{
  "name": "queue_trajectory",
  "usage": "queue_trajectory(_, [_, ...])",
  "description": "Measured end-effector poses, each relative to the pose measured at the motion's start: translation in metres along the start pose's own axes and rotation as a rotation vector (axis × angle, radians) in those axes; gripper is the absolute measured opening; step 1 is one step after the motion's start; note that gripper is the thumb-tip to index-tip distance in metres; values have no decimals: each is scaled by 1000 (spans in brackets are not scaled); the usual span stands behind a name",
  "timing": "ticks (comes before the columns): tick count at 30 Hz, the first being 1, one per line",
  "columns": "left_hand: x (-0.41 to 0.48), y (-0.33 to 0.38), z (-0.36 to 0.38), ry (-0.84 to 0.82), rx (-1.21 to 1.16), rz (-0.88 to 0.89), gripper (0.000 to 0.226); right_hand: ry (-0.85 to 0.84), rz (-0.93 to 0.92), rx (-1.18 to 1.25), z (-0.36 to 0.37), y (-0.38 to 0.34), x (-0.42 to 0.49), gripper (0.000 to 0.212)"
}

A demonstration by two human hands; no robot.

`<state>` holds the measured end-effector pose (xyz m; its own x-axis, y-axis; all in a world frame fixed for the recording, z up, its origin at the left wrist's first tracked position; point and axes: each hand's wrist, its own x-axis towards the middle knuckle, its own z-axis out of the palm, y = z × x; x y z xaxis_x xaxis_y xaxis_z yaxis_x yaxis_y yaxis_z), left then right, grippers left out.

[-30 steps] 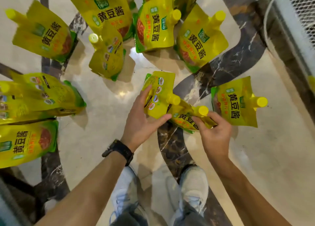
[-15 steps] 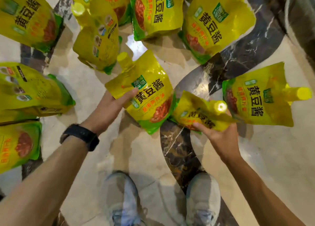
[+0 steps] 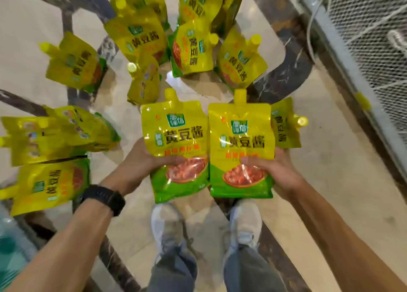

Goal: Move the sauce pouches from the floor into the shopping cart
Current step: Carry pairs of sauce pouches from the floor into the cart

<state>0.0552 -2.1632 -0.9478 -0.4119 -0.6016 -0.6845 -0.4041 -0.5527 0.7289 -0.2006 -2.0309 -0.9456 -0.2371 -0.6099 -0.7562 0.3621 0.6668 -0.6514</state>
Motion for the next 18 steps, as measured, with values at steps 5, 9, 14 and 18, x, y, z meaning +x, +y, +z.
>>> queue_trajectory(5, [-122,95,15,-105,-60,-76,58,-66,129,158,-1,-61,-139,41])
queue_trajectory(9, [-217,173,35,-103,-134,-87,92,-96,130,228,-13,-114,-251,75])
queue_trajectory(14, [-317,253,59,-146,-227,-56,103,4,16,218,-15,-186,-386,76])
queue_trajectory(18, [-395,305,62,-246,-162,18,100,124,-75,254,-4,-219,-495,66])
